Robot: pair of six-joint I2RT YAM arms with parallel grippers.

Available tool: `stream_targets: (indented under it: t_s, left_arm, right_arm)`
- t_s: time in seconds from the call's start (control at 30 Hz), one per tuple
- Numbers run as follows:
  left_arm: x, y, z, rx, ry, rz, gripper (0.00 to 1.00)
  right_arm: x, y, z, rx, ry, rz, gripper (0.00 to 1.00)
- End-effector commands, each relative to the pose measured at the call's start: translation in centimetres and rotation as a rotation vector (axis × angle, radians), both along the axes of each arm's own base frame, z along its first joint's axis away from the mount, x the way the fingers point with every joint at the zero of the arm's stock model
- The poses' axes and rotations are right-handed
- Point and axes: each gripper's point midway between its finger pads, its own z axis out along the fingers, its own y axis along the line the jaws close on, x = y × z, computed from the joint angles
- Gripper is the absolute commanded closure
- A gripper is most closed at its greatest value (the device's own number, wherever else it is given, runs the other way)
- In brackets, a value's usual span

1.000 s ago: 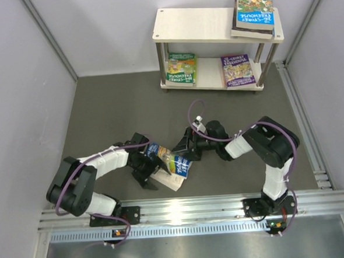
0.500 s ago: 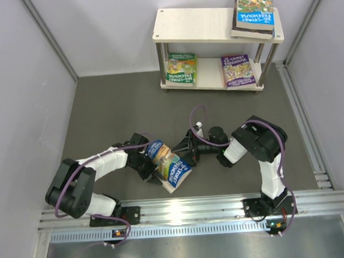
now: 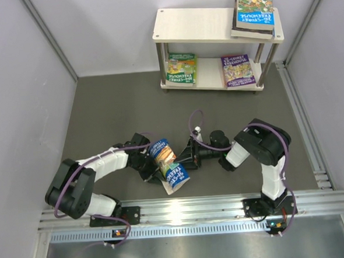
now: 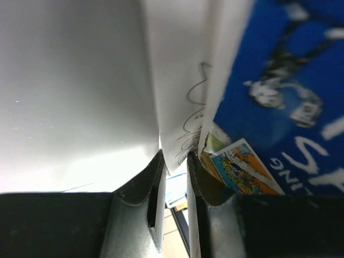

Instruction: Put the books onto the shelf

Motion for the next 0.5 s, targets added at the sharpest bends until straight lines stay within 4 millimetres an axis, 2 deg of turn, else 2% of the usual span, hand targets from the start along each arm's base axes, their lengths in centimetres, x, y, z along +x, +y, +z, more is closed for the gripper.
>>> stream_targets:
  t_s: [0.0, 0.07, 0.13, 0.17, 0.2, 0.23, 0.27, 0.3, 0.33, 0.47]
  left_arm:
    - [4.5, 3.4, -3.7, 0.250, -0.214, 0.073, 0.89]
    - [4.6, 3.5, -3.4, 0.256, -0.220, 0.060, 0.89]
    - [4.7, 3.5, -3.2, 0.263, -0.228, 0.045, 0.88]
    - [5.0, 3.4, -2.8, 0.259, -0.237, 0.044, 0.87]
    - [4.9, 3.5, -2.7, 0.261, -0.235, 0.039, 0.87]
    - [5.0, 3.5, -2.6, 0.263, -0.240, 0.036, 0.86]
    - [5.2, 3.4, -2.2, 0.261, -0.249, 0.035, 0.85]
    - [5.3, 3.4, -2.0, 0.261, -0.252, 0.033, 0.82]
    - [5.2, 3.5, -1.9, 0.268, -0.252, 0.022, 0.80]
    - [5.6, 3.7, -0.8, 0.275, -0.283, 0.010, 0.72]
  right_arm:
    - [-5.0, 0.3, 4.9, 0.159, -0.186, 0.210, 0.57]
    - [-5.6, 0.4, 4.2, 0.123, -0.191, 0.234, 0.65]
    - [-6.2, 1.1, 3.9, 0.098, -0.215, 0.269, 0.69]
    - [-6.4, 1.4, 3.9, 0.089, -0.288, 0.288, 0.72]
    - [-6.9, 1.3, 1.9, -0.009, -0.228, 0.315, 0.76]
    - [-7.0, 2.3, 2.2, -0.032, -0.268, 0.344, 0.79]
    - [-7.3, 1.7, 0.2, -0.142, -0.282, 0.372, 0.85]
    - [-7.4, 1.8, -0.2, -0.181, -0.304, 0.390, 0.87]
    - [-7.2, 2.7, 0.4, -0.187, -0.345, 0.408, 0.88]
    - [-7.3, 2.5, -1.0, -0.252, -0.337, 0.431, 0.97]
